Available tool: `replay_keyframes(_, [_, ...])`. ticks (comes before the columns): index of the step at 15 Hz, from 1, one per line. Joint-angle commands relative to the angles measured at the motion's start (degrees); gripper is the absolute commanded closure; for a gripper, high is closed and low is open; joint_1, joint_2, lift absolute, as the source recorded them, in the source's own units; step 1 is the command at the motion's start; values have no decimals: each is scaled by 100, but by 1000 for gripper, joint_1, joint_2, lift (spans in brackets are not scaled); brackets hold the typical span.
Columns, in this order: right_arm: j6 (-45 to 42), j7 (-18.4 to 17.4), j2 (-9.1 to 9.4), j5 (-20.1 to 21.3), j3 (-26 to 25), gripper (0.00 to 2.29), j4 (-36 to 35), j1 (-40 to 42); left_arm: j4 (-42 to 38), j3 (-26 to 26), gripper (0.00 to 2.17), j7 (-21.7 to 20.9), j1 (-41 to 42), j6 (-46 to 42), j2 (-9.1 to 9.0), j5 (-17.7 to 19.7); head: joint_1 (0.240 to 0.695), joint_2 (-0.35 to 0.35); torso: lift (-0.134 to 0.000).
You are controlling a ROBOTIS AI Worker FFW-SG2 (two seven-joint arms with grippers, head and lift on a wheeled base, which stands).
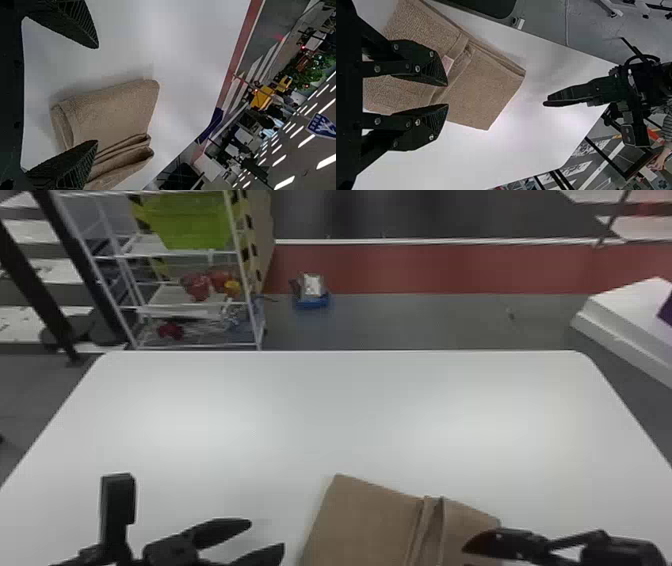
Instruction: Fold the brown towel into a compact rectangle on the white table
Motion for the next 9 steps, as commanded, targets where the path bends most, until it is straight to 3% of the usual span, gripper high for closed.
replay_keyframes(1, [88, 72, -3, 44, -9, 2152, -13, 152, -2, 8, 26, -3, 14, 1, -24, 8, 695, 20, -123])
replay_keyframes(5, [158, 72, -3, 150, 61, 2192, -4, 389, -2, 52, 26, 191, 93, -280, -24, 298, 695, 13, -123])
replay_keyframes(7, [281, 72, 14, 132, 61, 2192, 40, 486, -2, -1, 26, 727, 286, -1106, -24, 579, 695, 19, -123])
replay_keyframes(9, [844, 72, 32, -52, 35, 2192, 49, 521, 7, -18, 22, 1052, 339, -1265, -24, 896, 695, 28, -123])
